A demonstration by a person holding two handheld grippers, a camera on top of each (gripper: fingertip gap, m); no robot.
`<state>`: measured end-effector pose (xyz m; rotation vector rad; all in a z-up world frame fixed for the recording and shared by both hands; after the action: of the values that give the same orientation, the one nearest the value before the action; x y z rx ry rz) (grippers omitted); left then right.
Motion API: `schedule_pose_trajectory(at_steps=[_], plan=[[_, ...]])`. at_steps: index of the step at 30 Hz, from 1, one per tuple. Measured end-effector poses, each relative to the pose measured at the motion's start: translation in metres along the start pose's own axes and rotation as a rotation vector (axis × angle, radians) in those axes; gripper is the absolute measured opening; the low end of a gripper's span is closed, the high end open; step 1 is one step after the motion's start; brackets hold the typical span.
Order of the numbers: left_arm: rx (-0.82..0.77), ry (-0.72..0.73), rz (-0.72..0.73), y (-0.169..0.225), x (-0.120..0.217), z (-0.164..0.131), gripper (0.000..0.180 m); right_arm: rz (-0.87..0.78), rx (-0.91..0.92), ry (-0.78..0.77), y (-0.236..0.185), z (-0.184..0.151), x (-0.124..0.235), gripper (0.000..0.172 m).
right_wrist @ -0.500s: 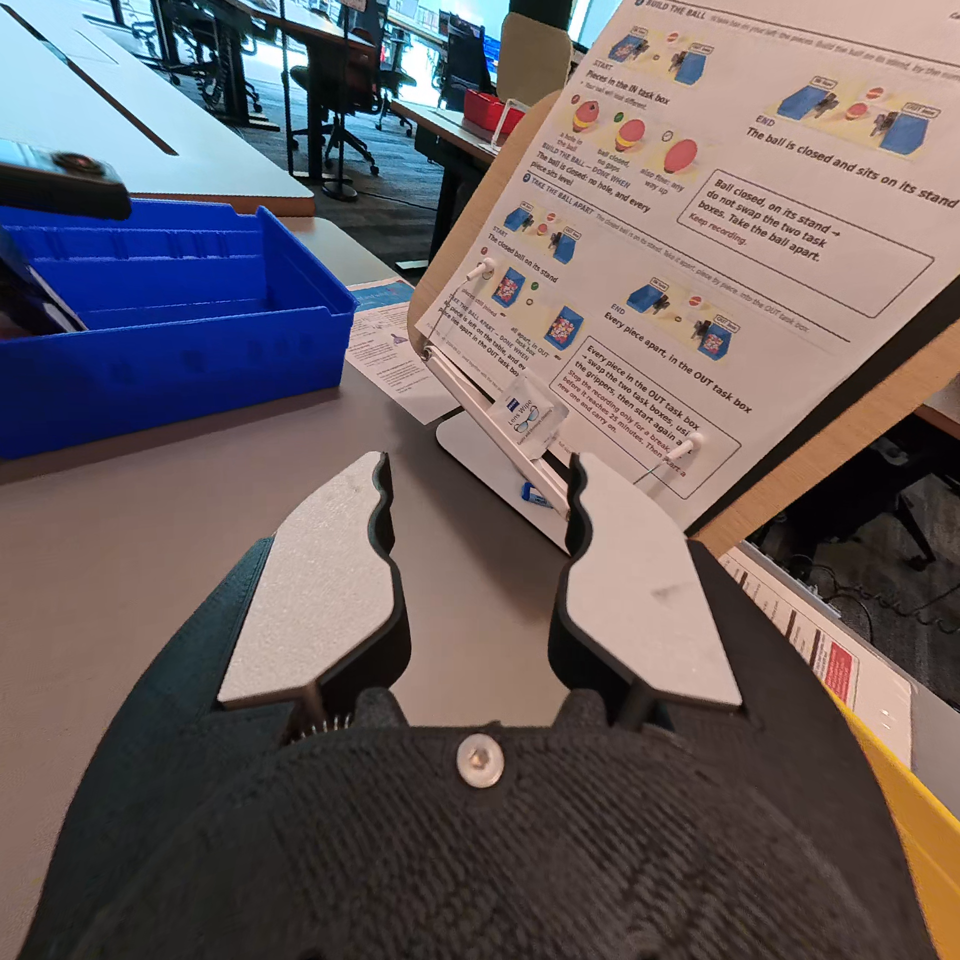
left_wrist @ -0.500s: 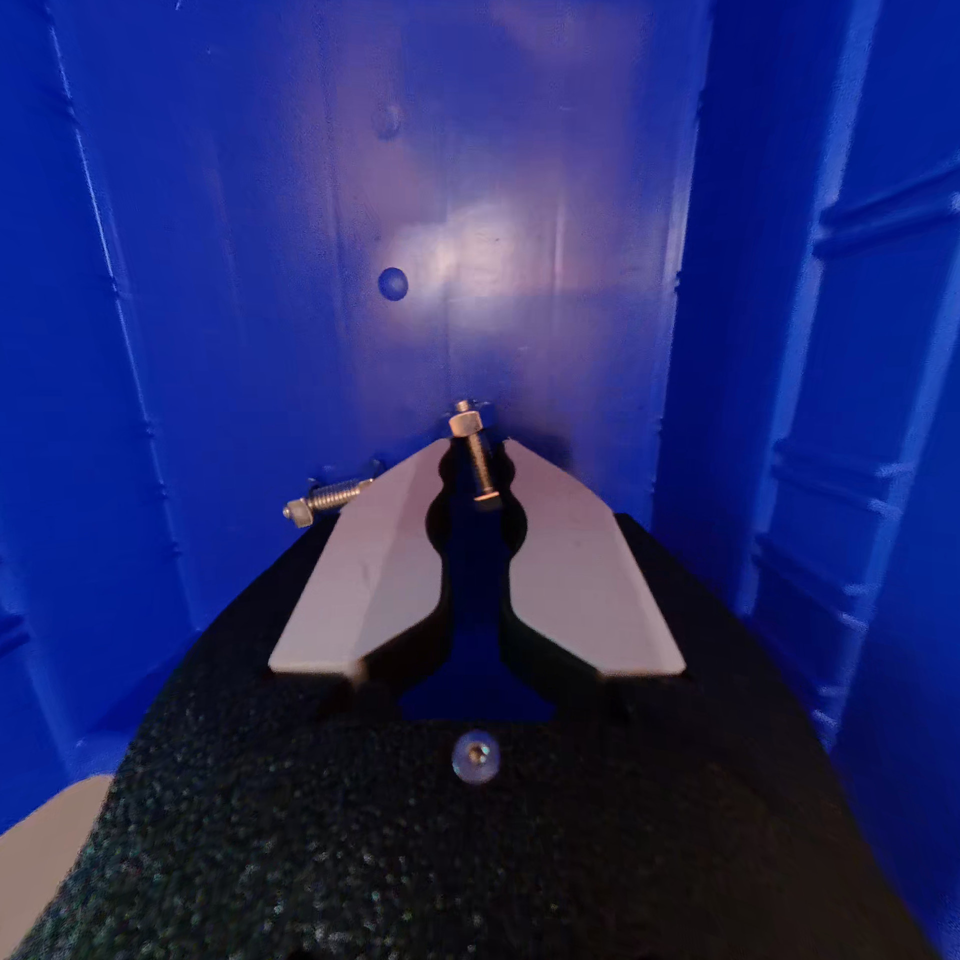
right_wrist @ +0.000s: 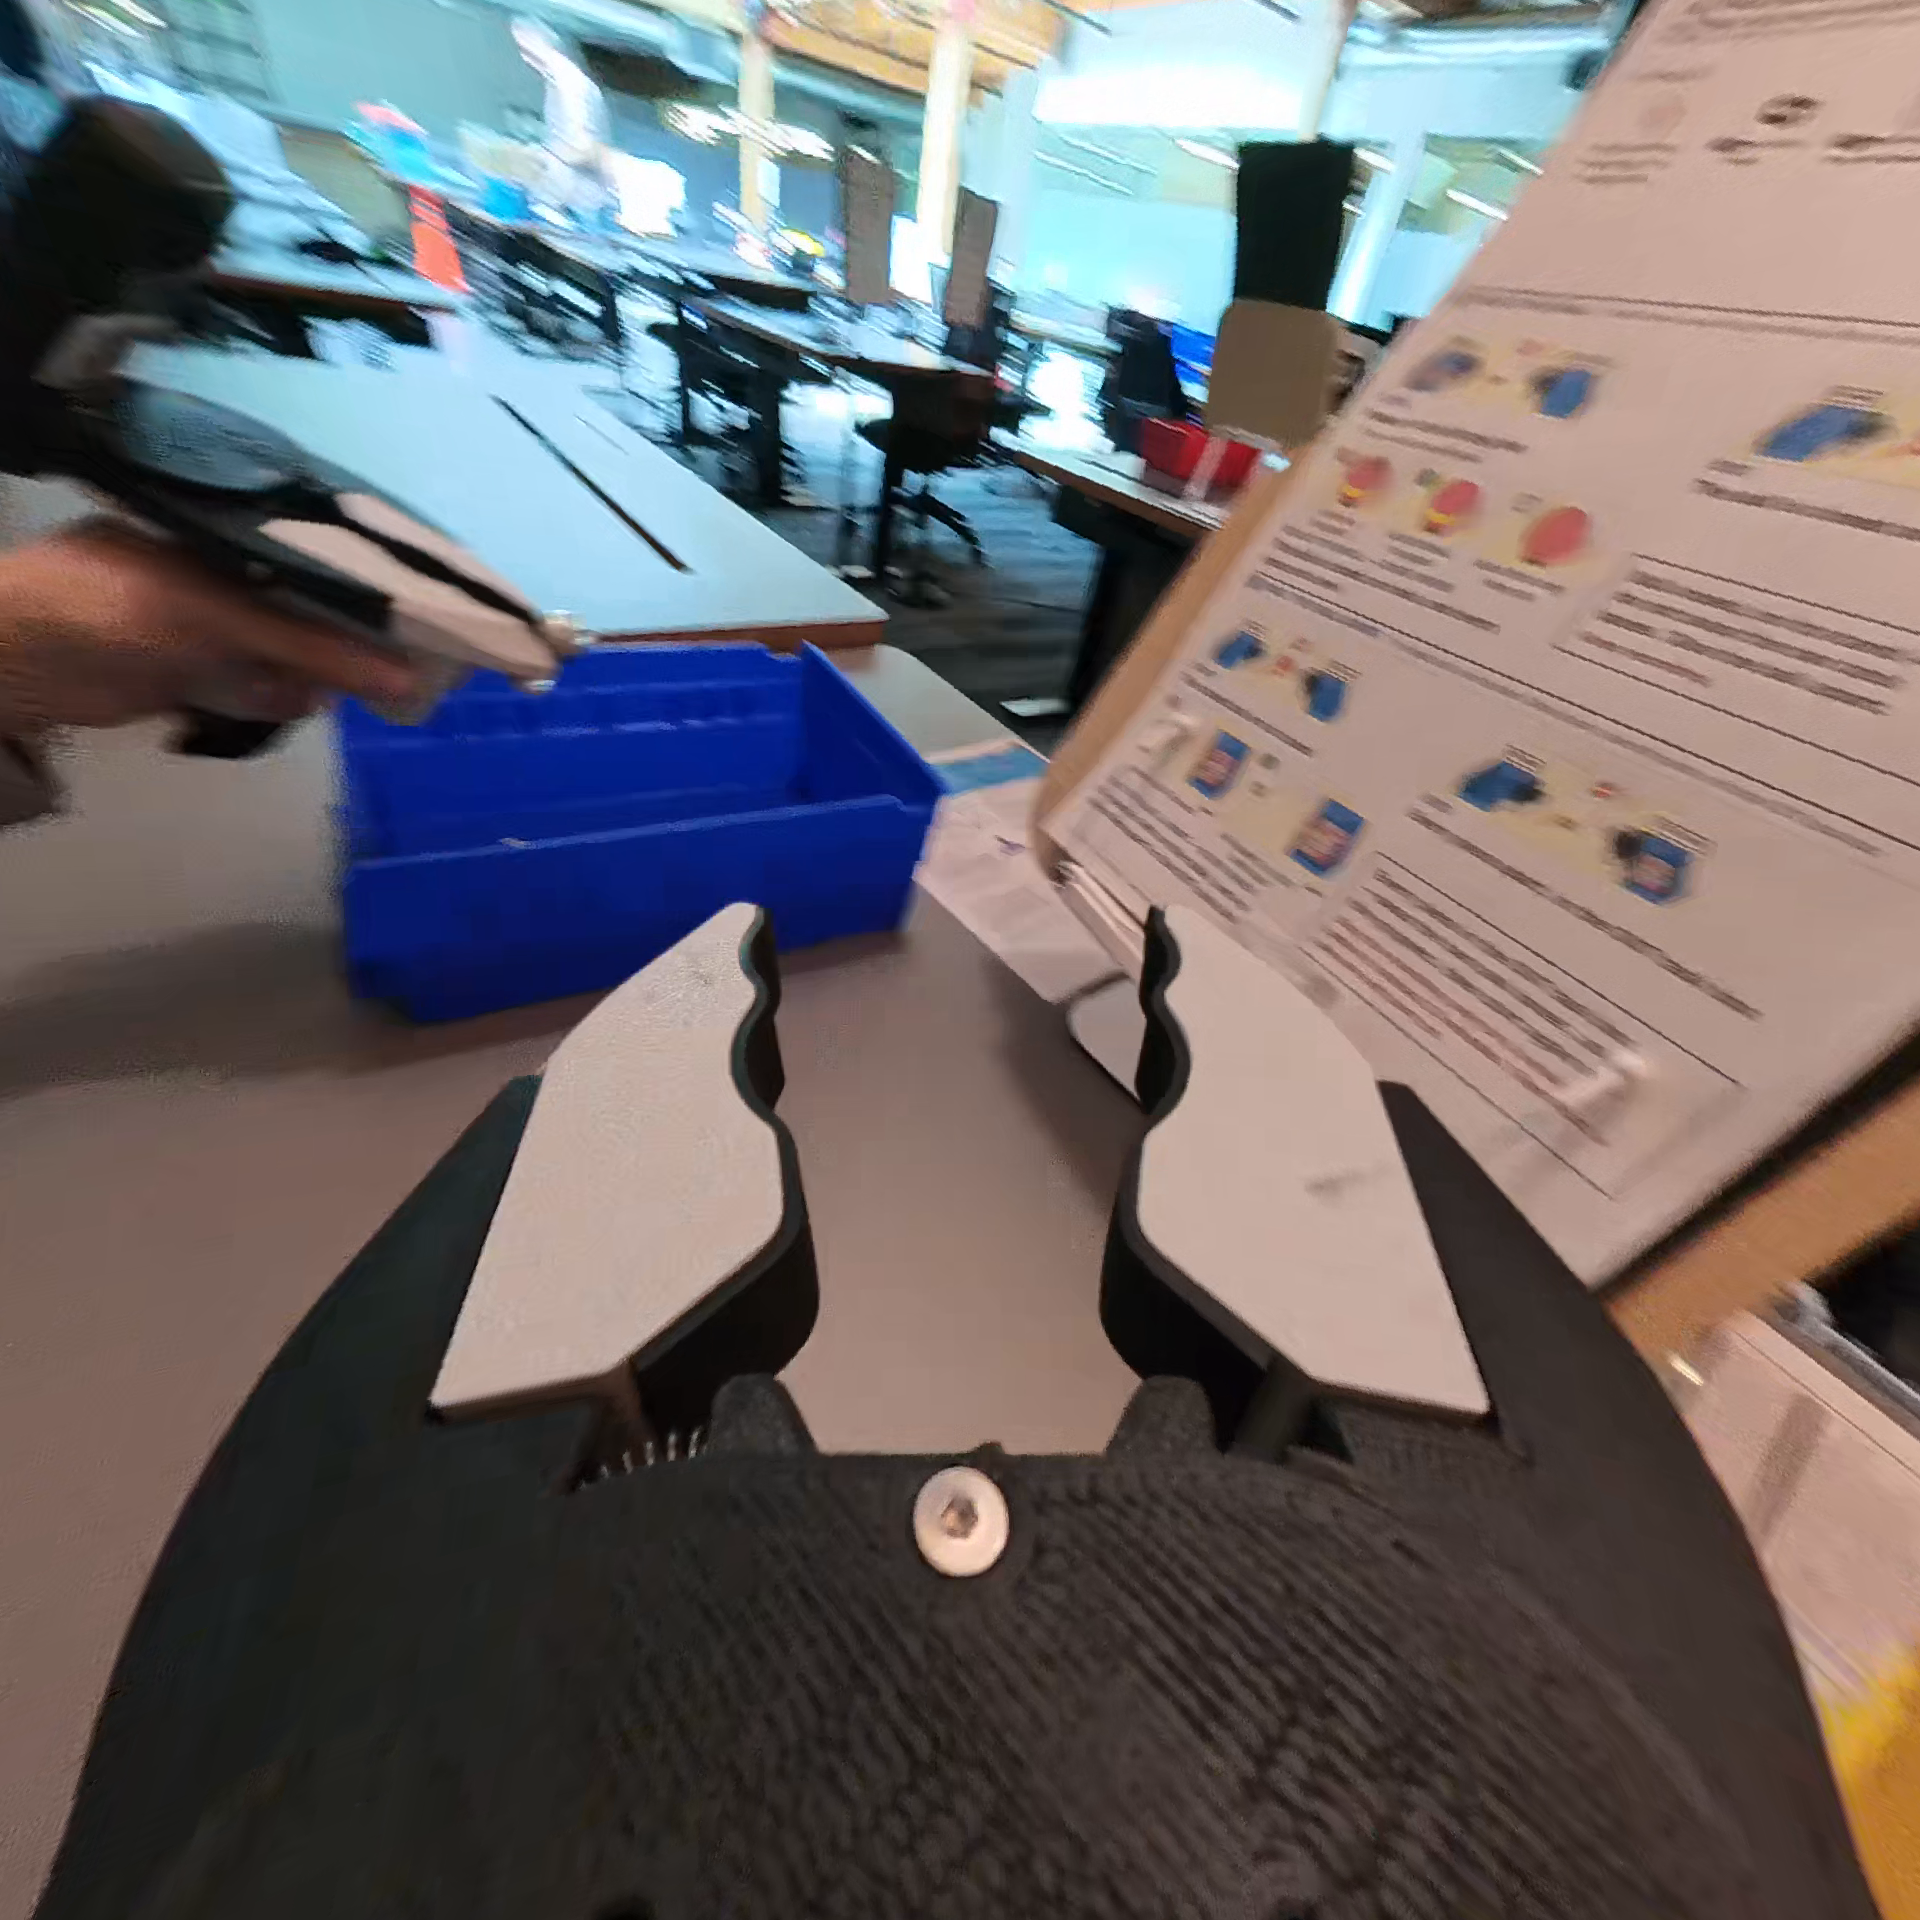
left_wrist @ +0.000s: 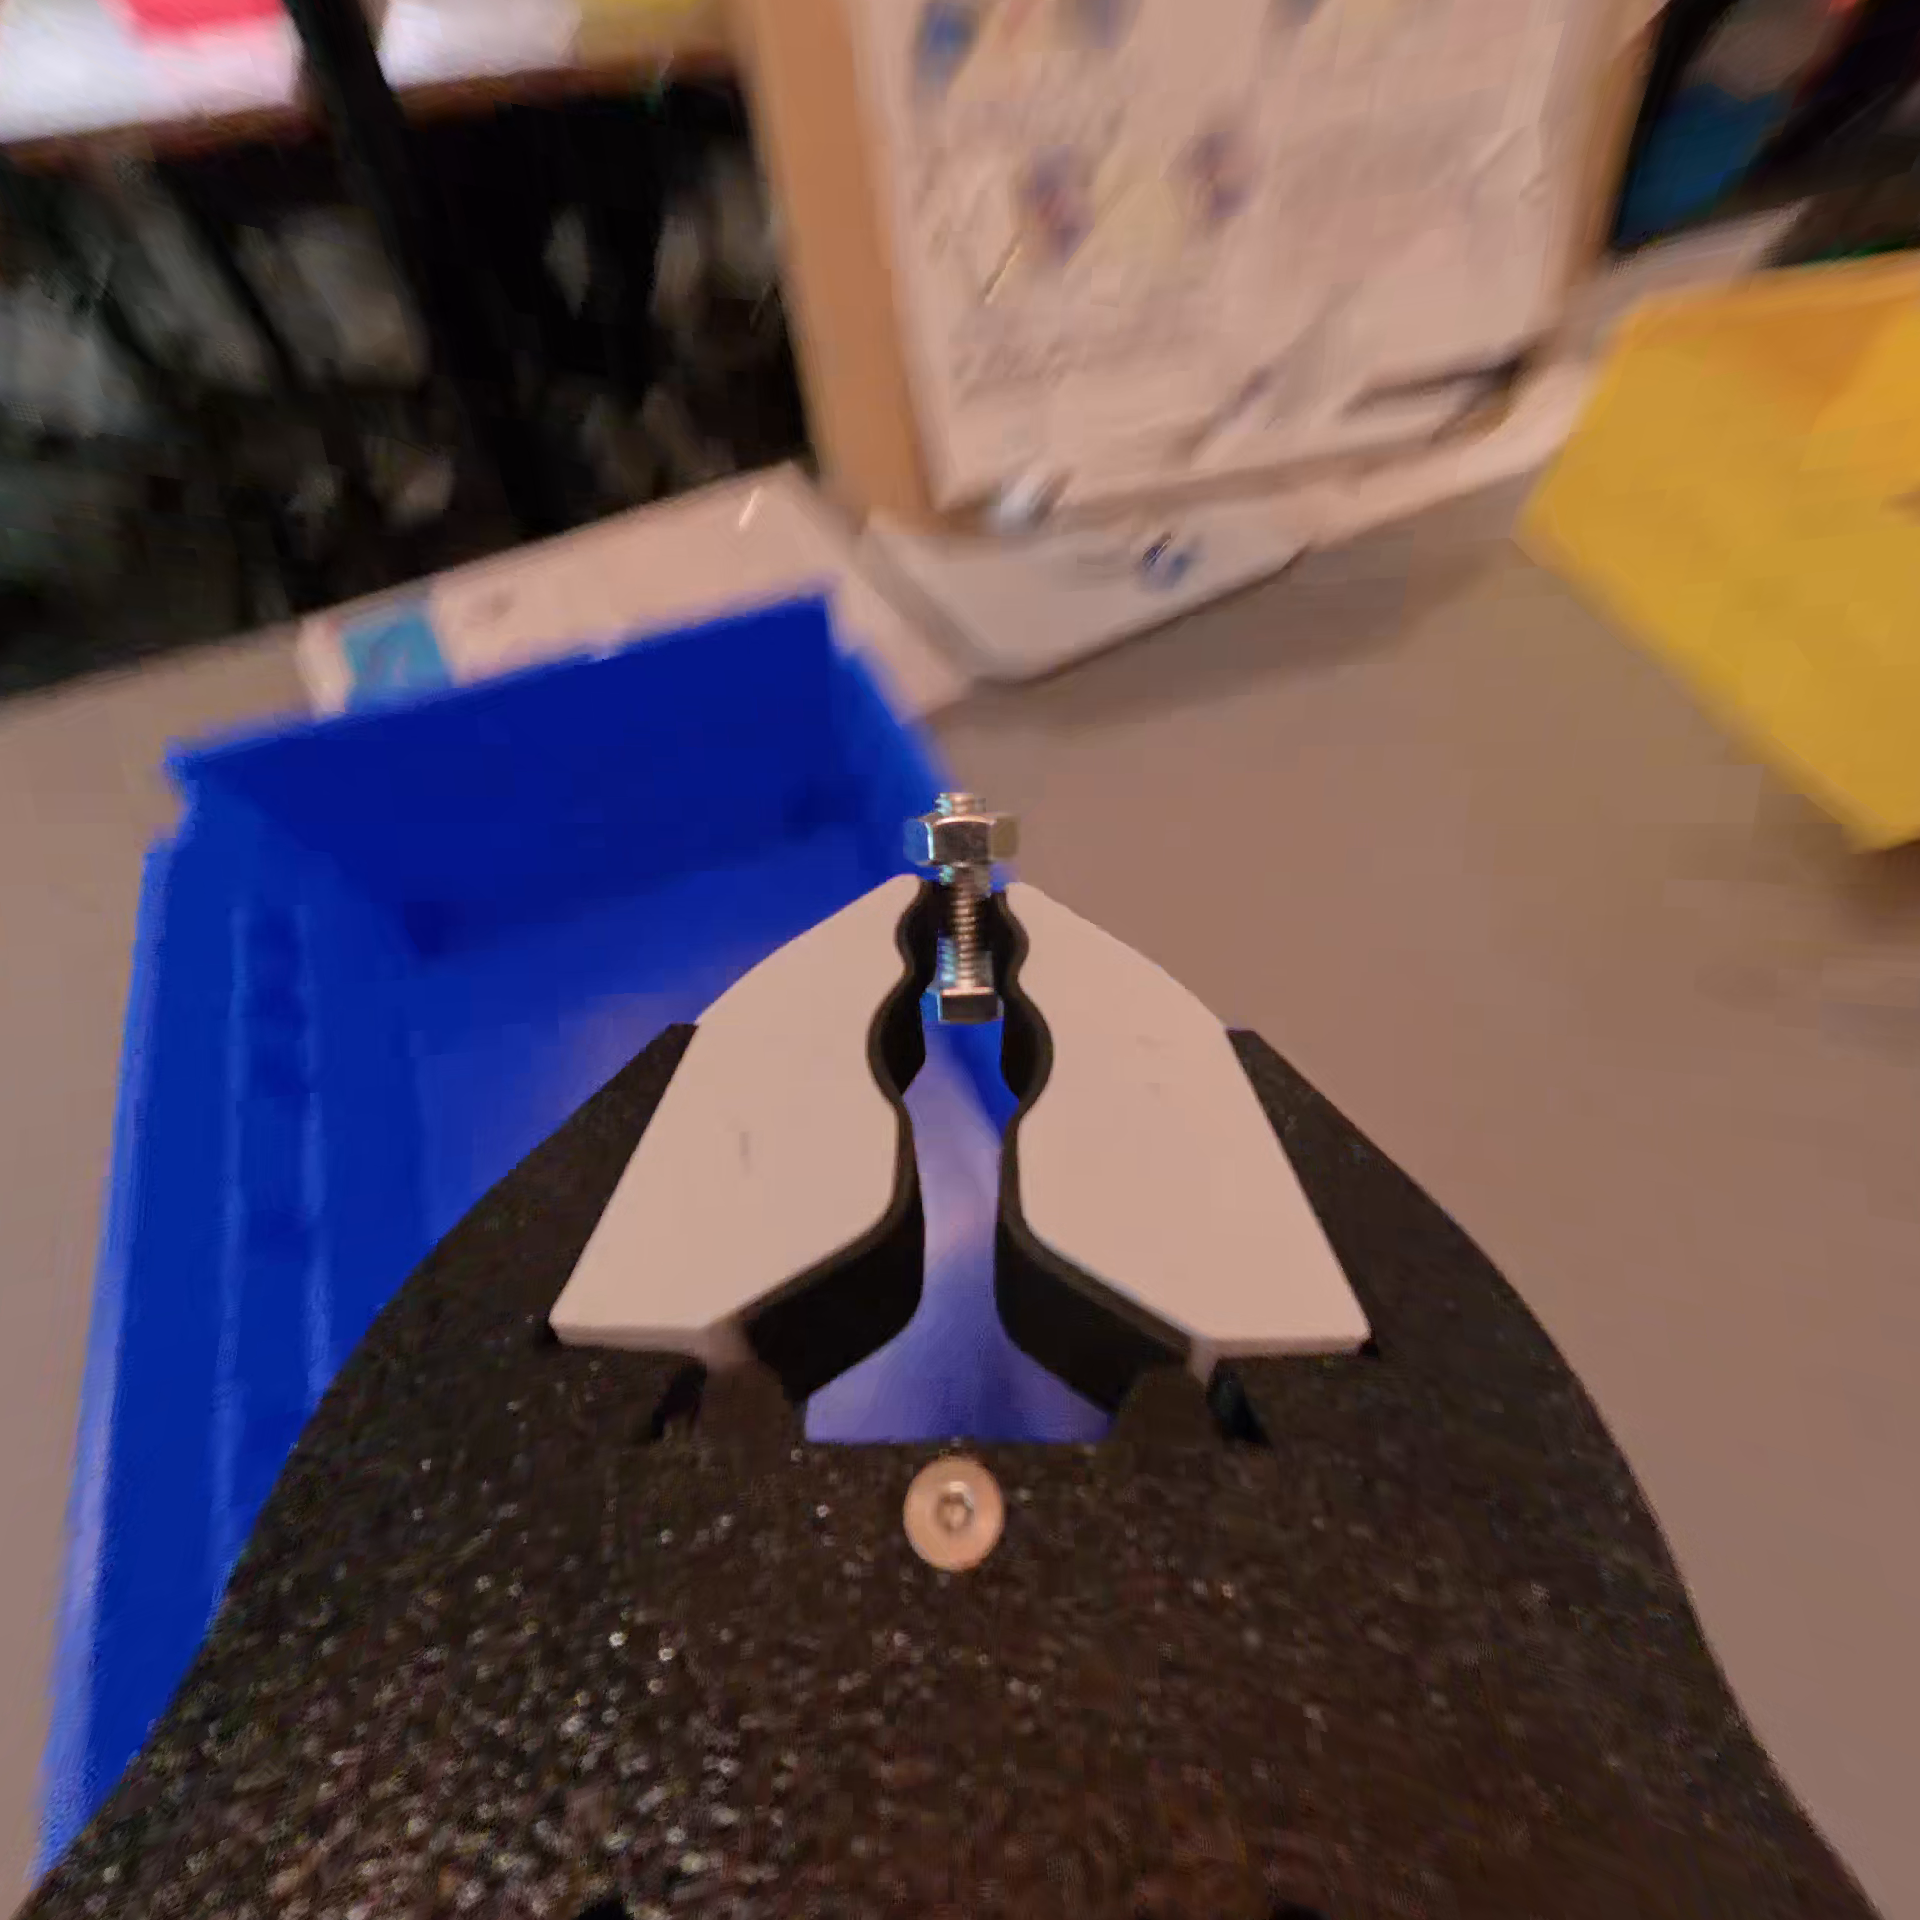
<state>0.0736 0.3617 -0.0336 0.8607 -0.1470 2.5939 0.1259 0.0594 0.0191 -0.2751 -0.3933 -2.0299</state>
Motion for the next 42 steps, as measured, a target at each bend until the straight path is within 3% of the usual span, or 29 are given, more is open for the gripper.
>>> schedule_pose_trajectory(at_steps=[1, 4, 7, 10, 14, 17, 26, 28, 31, 32, 33, 37, 39, 42], plan=[[-0.03, 0.1, -0.077, 0.017, 0.007, 0.017, 0.009, 0.065, -0.004, 0.04, -0.009, 0.006, 0.001, 0.064], [-0.115, 0.354, -0.36, 0.077, 0.022, 0.059, 0.009, 0.281, -0.033, 0.228, -0.036, 0.03, 0.012, 0.065], [-0.204, 0.536, -0.613, 0.134, 0.025, 0.086, 0.009, 0.442, -0.074, 0.396, -0.053, 0.05, 0.032, 0.055], [-0.268, 0.62, -0.77, 0.177, 0.012, 0.101, 0.009, 0.448, -0.092, 0.433, -0.053, 0.056, 0.043, 0.048], [-0.311, 0.682, -0.881, 0.21, -0.008, 0.112, 0.009, 0.361, -0.012, 0.368, -0.052, 0.053, 0.046, 0.046], [-0.337, 0.705, -0.903, 0.219, -0.019, 0.116, 0.009, 0.278, 0.011, 0.328, -0.045, 0.049, 0.043, 0.038], [-0.306, 0.697, -0.888, 0.214, -0.039, 0.113, 0.009, 0.261, 0.021, 0.292, -0.041, 0.041, 0.029, 0.029], [-0.305, 0.694, -0.888, 0.215, -0.04, 0.114, 0.009, 0.232, 0.003, 0.3, -0.036, 0.04, 0.027, 0.03], [-0.3, 0.702, -0.857, 0.213, -0.04, 0.115, 0.009, 0.191, -0.045, 0.302, -0.019, 0.036, 0.033, 0.049], [-0.305, 0.724, -0.864, 0.212, -0.037, 0.114, 0.009, 0.129, -0.113, 0.309, -0.004, 0.034, 0.037, 0.029], [-0.31, 0.748, -0.872, 0.21, -0.033, 0.114, 0.009, 0.058, -0.17, 0.354, 0.012, 0.031, 0.043, 0.026], [-0.319, 0.684, -0.781, 0.208, -0.044, 0.113, 0.009, 0.247, -0.167, 0.414, 0.006, 0.033, 0.056, 0.042], [-0.31, 0.697, -0.788, 0.212, -0.046, 0.114, 0.009, 0.28, -0.099, 0.432, -0.012, 0.041, 0.053, 0.04], [-0.312, 0.696, -0.794, 0.219, -0.048, 0.115, 0.009, 0.272, -0.026, 0.338, -0.031, 0.041, 0.035, 0.035]])
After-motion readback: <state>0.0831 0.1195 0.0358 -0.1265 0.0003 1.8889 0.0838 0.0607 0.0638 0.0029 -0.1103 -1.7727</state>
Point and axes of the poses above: each gripper's, where its closed fingertips meet, x back along the fingers, z out of its top, y = z × x across the jaws, the point moved 4 cm from there along x, back along the fingers, and after that the axes turned 14 degrees about -y, right-handed, at the moved point
